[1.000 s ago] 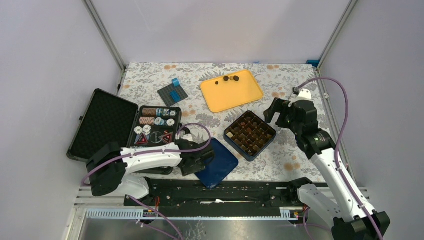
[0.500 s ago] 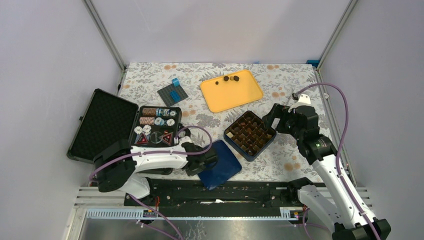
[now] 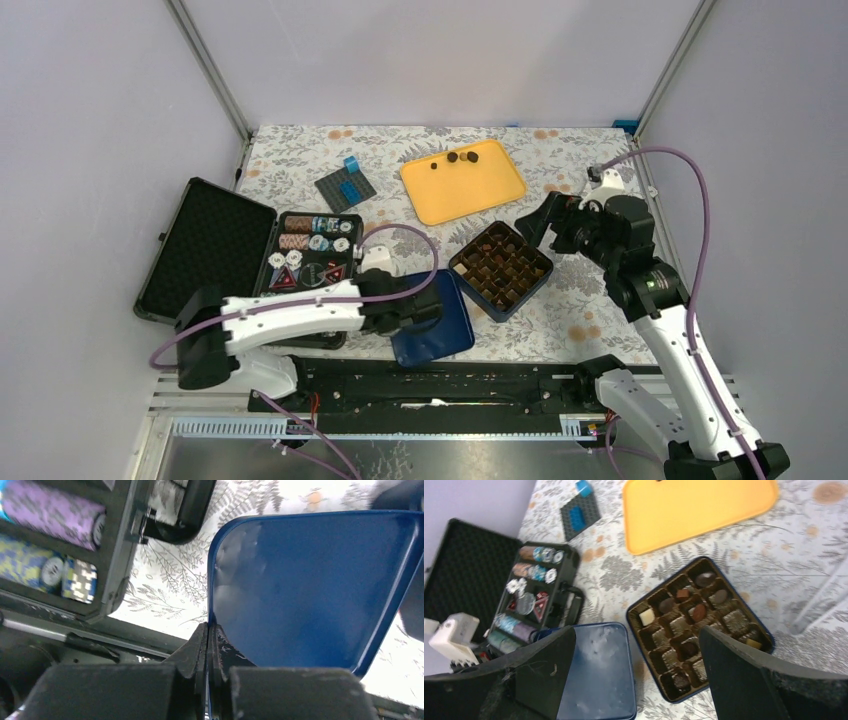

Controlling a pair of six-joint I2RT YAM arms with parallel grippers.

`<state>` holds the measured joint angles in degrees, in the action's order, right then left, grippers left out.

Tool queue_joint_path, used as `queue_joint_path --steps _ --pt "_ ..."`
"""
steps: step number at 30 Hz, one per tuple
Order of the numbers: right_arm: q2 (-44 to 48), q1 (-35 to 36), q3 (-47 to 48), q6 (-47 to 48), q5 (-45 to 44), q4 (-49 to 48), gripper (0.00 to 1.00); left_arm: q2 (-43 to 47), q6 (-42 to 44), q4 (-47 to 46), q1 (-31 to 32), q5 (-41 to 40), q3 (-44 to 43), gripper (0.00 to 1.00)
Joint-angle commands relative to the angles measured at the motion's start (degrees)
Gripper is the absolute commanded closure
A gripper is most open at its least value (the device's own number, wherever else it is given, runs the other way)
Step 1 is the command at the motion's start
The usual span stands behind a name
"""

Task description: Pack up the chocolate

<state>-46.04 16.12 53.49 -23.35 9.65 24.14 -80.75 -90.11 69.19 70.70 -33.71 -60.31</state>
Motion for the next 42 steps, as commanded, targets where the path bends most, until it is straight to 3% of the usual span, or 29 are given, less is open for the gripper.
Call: queue_joint_path --steps 1,5,11,16,20,25,29,34,37,42 --pt "-1.61 0.27 1.53 -0.37 11.13 -2.61 0.0 8.6 17.41 1.57 0.14 -7.29 -5.47 1.0" --pt "-3.07 0.32 -3.61 -4.07 21.85 -11.37 0.0 15.08 28.12 -1.4 0.07 -7.77 -6.04 1.0" --pt "-0.5 0.42 -10.95 -6.87 28.22 -19.96 0.0 22.33 38.73 -3.95 -0.01 -4.66 -11.37 1.0" --pt "-0.51 0.4 -11.78 -4.78 34.25 -19.29 0.0 25.16 43.17 -8.38 -0.44 -2.73 -14.36 1.0" --pt "-0.32 0.41 -15.87 -14.8 43.82 -34.48 0.01 24.09 45.17 -10.8 -1.23 -1.5 -15.59 1.0" --pt "1.97 0.4 -19.93 -22.67 43.93 -42.92 0.0 21.38 48.3 -13.93 -2.21 0.9 -16.02 1.0" --pt "5.21 0.33 -20.17 -20.79 39.56 -37.6 0.01 19.94 50.25 -14.23 -4.92 2.96 -16.26 1.0" --pt "7.96 0.28 -16.84 -13.69 27.81 -24.96 0.0 21.39 51.89 -14.19 -8.59 5.44 -15.18 1.0" --pt "9.1 0.23 -15.35 -13.03 23.86 -24.49 0.01 22.25 51.77 -14.55 -10.24 7.73 -12.21 1.0" --pt "4.41 0.31 -13.86 -14.32 30.75 -28.61 0.0 22.2 50.92 -18.01 -10.77 9.89 -9.19 1.0"
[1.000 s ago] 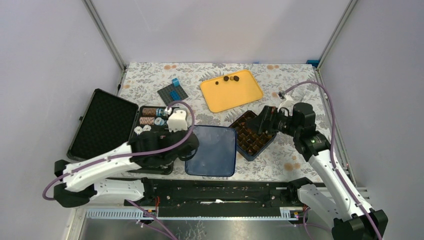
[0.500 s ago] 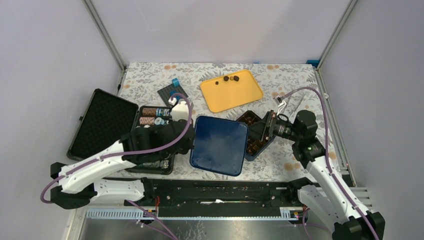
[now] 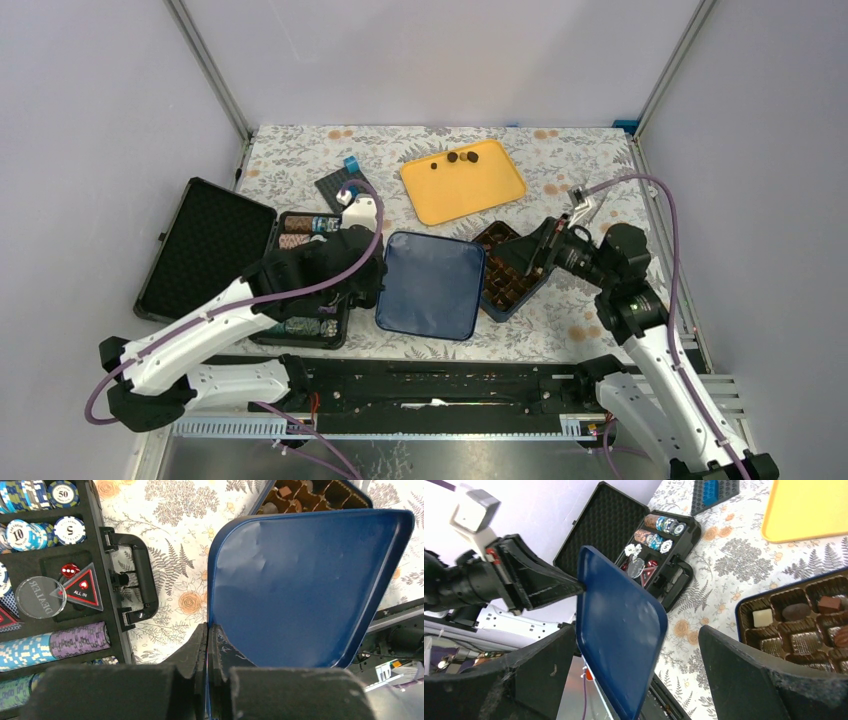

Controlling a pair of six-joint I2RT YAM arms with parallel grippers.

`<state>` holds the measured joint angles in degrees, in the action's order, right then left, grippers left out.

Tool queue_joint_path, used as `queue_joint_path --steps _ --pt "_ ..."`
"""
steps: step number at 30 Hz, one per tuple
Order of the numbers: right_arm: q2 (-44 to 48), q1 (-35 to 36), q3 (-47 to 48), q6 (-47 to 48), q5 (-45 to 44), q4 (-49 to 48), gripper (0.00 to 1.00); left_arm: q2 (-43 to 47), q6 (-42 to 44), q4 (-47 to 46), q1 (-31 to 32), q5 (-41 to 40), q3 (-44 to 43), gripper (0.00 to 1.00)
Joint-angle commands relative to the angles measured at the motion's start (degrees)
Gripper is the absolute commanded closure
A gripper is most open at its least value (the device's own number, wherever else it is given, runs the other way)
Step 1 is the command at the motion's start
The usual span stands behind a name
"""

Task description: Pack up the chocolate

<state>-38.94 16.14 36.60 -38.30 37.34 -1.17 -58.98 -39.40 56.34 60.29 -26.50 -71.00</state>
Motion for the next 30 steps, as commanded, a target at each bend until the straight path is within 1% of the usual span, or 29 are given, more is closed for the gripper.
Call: queue_joint_path --steps 1,6,8,12,13,16,20,23,24,25,28,30 --pt "-3.58 0.26 2.89 0.37 4.68 -3.8 0.0 0.44 0.31 -5.71 -0.67 2.72 1.77 1.0" --pt "-5.39 0.23 2.16 1.93 10.46 -3.95 0.0 1.11 1.58 -7.18 -3.32 5.38 2.76 1.0" --pt "-6.13 0.3 0.13 0.88 12.35 -5.27 0.01 1.4 2.14 -7.55 -4.31 6.58 2.74 1.0" --pt "-5.02 0.29 -5.02 -7.56 17.99 -16.91 0.0 1.19 2.48 -7.74 -5.37 7.59 2.52 1.0" --pt "-4.98 0.28 -5.9 -8.69 18.8 -18.37 0.0 1.15 2.52 -7.98 -5.54 7.86 2.58 1.0" --pt "-5.39 0.3 -7.57 -8.87 19.13 -18.3 0.0 0.97 2.7 -9.12 -5.73 8.88 2.56 1.0" --pt "-6.27 1.2 -9.53 -13.28 22.47 -25.03 0.0 0.27 2.8 -10.03 -5.97 9.49 2.45 1.0" --pt "-6.91 2.76 -8.95 -13.19 23.32 -25.8 0.01 -0.77 2.83 -10.84 -6.2 10.22 2.6 1.0" --pt "-7.19 3.45 -8.57 -13.06 23.35 -25.75 0.06 -1.13 2.81 -11.29 -6.3 10.58 2.57 1.0" --pt "-7.76 4.05 -7.99 -12.6 23.66 -25.32 0.14 -1.52 2.78 -11.77 -6.31 10.79 2.41 1.0" --pt "-8.93 5.02 -6.49 -9.68 23.18 -20.85 0.33 -2.66 3.06 -12.5 -6.43 11.65 1.59 1.0" --pt "-9.0 5.13 -6.83 -9.5 22.15 -21.49 0.41 -3.33 3.16 -12.85 -6.5 12.37 0.99 1.0"
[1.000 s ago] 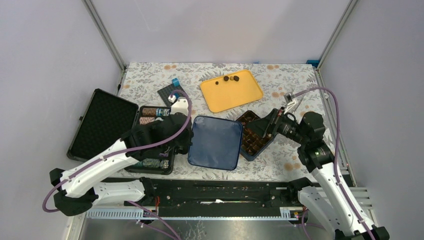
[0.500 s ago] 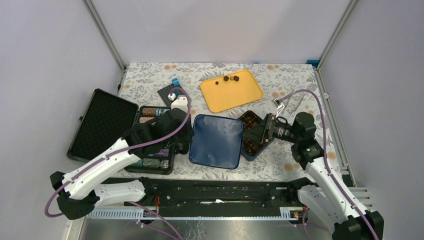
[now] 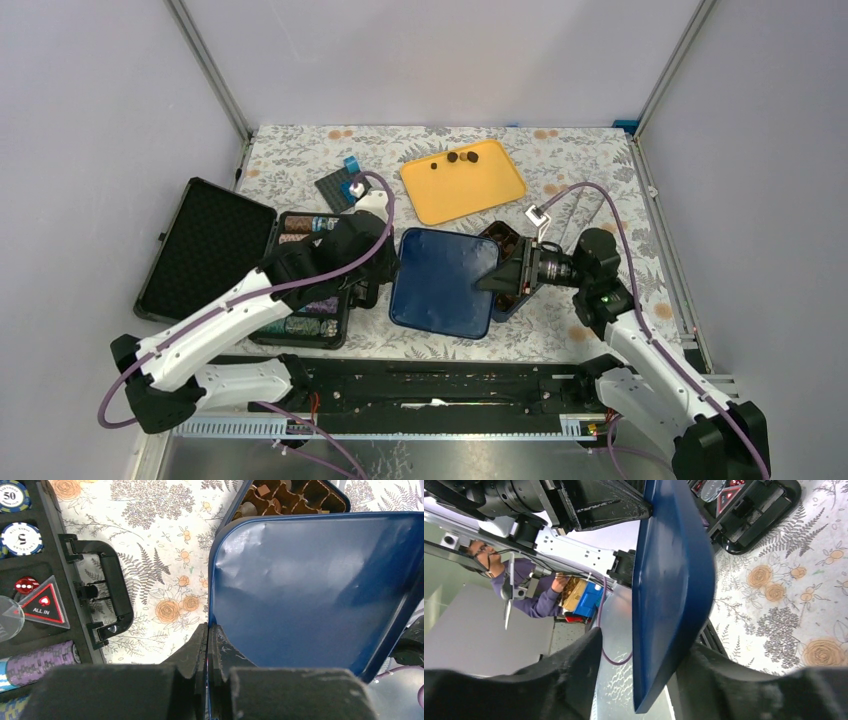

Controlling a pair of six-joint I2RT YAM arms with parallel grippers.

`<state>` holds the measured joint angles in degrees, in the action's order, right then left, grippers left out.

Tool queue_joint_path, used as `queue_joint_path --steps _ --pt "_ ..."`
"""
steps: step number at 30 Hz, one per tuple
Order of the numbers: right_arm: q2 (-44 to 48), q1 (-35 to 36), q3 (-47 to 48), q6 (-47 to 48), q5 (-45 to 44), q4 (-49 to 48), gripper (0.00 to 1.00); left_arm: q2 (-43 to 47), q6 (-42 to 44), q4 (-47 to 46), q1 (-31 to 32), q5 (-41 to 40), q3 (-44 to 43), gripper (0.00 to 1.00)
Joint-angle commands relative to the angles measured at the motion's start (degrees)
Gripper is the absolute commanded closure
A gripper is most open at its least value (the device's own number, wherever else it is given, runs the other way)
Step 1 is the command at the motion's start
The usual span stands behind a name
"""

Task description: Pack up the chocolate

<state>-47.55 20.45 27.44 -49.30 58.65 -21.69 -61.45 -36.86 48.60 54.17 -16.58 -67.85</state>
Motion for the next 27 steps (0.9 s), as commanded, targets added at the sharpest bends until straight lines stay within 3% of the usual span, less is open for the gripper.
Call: queue_joint_path --steps 1,3,5,6,7,9,11,12,13,17,23,27 --pt "-0.42 0.8 2.08 1.33 0.24 -1.4 0.47 -1.22 0.68 -5.36 -0.39 2.75 -2.29 1.0" --pt "-0.8 0.86 2.28 0.98 -0.78 -1.99 0.65 -1.66 0.75 -5.7 -0.45 3.19 -2.46 1.0" --pt "-0.72 0.86 3.13 2.01 -3.67 -0.41 0.91 -2.03 0.68 -5.69 -0.49 3.34 -2.51 1.0" --pt "-0.52 0.87 4.41 3.97 -6.32 3.24 1.0 -2.27 0.56 -5.71 -0.57 3.23 -2.51 1.0" --pt "-0.31 0.83 6.31 7.12 -10.54 8.85 1.0 -2.53 0.61 -5.72 -0.73 3.33 -2.53 0.95" --pt "-0.23 0.82 10.98 13.3 -19.99 20.93 1.0 -3.14 0.62 -5.35 -1.28 3.33 -2.89 0.67" --pt "-1.6 0.83 17.24 19.14 -29.2 32.99 1.0 -3.68 1.28 -4.57 -1.94 3.32 -3.73 0.21" --pt "-2.63 0.82 20.67 22.17 -33.22 37.97 1.0 -4.01 1.64 -3.68 -2.41 2.99 -4.62 0.09" --pt "-3.79 0.82 23.92 24.82 -36.64 42.48 1.0 -4.18 1.85 -2.81 -2.98 1.86 -5.65 0.03" --pt "-6.97 0.83 37.22 33.88 -52.84 58.86 1.0 -3.49 0.92 1.14 -4.27 -3.7 -9.61 0.01" --pt "-18.0 1.43 59.89 44.09 -79.77 77.96 1.0 -3.46 -1.52 0.71 -9.18 -3.56 -10.1 0.05" --pt "-26.56 8.93 69.16 43.81 -97.64 85.57 1.0 -7.32 -3.21 -0.43 -12.43 0.84 -9.98 0.03"
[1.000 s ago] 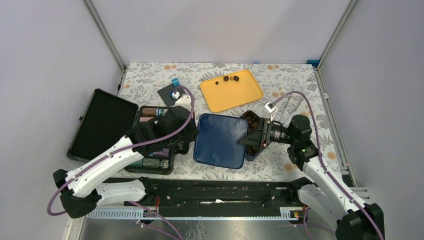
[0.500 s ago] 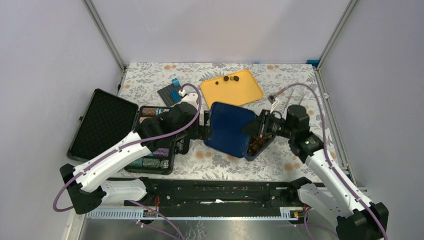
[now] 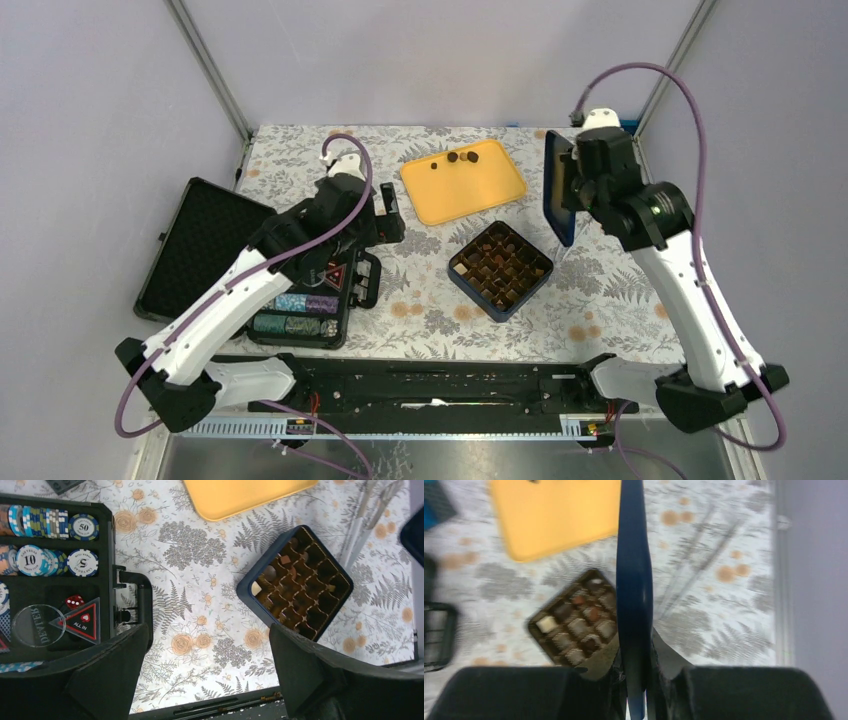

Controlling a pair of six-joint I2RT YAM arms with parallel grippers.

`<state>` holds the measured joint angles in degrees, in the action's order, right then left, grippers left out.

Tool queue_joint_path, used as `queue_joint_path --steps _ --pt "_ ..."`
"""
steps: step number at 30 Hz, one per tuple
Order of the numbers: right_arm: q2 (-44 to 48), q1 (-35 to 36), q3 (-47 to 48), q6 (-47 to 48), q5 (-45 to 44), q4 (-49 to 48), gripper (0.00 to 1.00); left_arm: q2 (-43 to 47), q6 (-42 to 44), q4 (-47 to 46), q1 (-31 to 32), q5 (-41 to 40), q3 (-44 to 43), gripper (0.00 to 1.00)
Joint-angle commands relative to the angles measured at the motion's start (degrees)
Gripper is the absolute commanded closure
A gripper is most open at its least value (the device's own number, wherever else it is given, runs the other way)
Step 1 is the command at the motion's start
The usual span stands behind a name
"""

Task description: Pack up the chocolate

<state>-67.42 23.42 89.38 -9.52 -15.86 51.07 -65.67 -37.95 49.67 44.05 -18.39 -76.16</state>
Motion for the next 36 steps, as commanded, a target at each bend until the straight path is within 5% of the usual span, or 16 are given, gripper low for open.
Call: queue_joint_path --steps 1,6,20,36 --pt "-9.62 8.0 8.57 3.9 -27.42 15.04 1.0 -3.86 -2.32 -1.89 -2.88 3.58 -1.54 0.02" --pt "-20.89 16.9 9.14 3.56 -42.1 19.65 1.0 -5.77 -2.21 -2.25 -6.5 6.89 0.04 0.01" --pt "-32.48 26.94 6.08 -0.1 -41.3 22.17 1.0 4.13 2.46 -4.38 -14.96 9.28 9.98 0.01" --pt "-37.36 31.97 7.13 -3.46 -37.35 23.75 1.0 3.96 4.28 -5.11 -18.87 12.15 12.68 0.01"
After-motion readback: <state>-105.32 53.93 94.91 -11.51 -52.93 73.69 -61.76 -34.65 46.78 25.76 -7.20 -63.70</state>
